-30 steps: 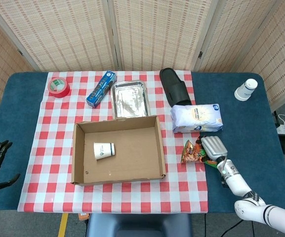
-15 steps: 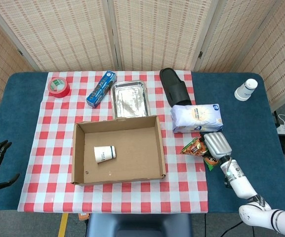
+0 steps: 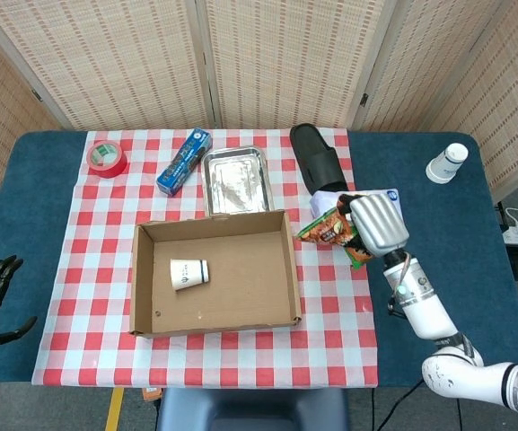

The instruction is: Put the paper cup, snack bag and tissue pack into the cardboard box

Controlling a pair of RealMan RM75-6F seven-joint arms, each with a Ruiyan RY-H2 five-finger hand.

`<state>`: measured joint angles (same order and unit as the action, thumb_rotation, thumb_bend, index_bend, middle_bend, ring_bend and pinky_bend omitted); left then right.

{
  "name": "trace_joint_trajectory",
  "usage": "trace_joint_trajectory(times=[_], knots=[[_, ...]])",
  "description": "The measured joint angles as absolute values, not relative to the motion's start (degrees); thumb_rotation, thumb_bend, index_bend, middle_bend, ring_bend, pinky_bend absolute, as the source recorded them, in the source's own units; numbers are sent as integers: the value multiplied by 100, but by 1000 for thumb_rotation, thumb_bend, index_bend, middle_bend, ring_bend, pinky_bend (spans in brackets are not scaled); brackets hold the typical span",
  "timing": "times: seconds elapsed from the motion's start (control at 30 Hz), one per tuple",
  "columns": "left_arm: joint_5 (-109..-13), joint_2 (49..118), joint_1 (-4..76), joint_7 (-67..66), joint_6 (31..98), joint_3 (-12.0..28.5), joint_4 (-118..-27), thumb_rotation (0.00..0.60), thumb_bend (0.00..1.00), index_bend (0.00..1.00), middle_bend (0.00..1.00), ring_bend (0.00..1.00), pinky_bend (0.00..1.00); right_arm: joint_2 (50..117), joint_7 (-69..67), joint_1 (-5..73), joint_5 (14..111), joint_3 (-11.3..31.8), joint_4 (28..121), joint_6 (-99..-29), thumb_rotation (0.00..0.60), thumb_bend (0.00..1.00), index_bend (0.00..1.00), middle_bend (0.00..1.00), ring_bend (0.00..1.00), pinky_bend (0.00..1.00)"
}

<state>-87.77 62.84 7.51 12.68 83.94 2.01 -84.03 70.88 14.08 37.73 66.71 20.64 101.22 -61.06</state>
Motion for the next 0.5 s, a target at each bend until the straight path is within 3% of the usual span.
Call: trace_joint_trajectory(times=[0.2,0.5], knots=[[-8788,6302,758,1200,8383,190,-8415,600,221,0,0,0,0,7570,1407,4459,5920,2562,10423,-5990,600,327,867,534,606,830],[-8755,6269,761,1387,8371,207,-8374,600,221,0,0,0,0,9000,1084,5218,5683,2517,9753,-5825,600,319,824,534,588,824]])
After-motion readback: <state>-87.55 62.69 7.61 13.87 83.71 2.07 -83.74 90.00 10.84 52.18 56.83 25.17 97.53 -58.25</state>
